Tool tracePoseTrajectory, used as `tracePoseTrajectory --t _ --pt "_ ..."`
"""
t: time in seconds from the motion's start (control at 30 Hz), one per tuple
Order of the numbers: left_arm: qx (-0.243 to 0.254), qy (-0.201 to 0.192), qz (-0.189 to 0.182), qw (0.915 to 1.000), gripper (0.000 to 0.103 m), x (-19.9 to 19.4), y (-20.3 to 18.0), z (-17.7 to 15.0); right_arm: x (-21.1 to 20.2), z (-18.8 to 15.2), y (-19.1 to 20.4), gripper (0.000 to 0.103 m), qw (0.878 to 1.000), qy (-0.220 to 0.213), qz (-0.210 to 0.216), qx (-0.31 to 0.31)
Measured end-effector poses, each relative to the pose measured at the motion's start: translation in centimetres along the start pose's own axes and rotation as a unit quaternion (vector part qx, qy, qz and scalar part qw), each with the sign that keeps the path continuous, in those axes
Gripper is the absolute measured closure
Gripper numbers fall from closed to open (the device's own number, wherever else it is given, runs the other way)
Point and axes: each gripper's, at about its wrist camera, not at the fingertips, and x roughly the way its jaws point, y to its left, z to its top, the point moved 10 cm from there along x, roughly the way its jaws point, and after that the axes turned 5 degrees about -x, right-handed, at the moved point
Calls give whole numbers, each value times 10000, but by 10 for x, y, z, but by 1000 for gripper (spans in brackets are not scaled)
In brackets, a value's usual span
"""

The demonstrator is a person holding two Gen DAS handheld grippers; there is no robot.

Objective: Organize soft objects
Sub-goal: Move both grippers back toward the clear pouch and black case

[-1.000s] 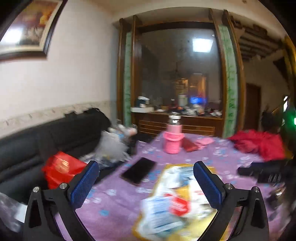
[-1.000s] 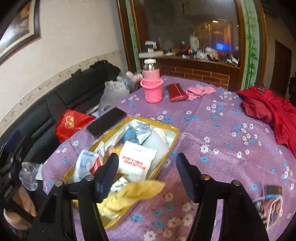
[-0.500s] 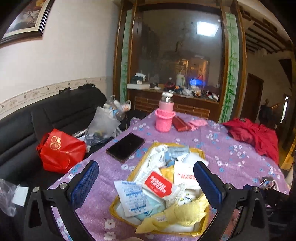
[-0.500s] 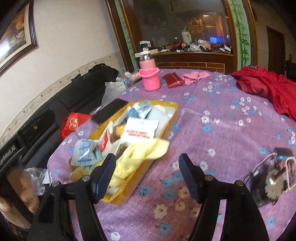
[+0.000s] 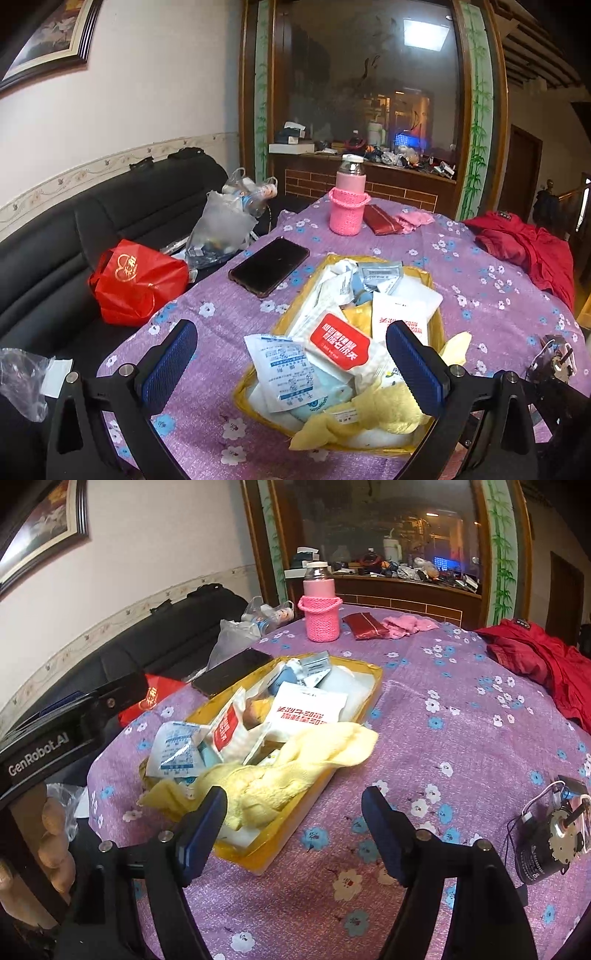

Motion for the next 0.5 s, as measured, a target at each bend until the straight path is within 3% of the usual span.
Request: tracePoseTrajectory --t 0.5 --pt "3 195 -55 9998 0 10 4 -11 4 -1 3 28 9999 70 -68 -70"
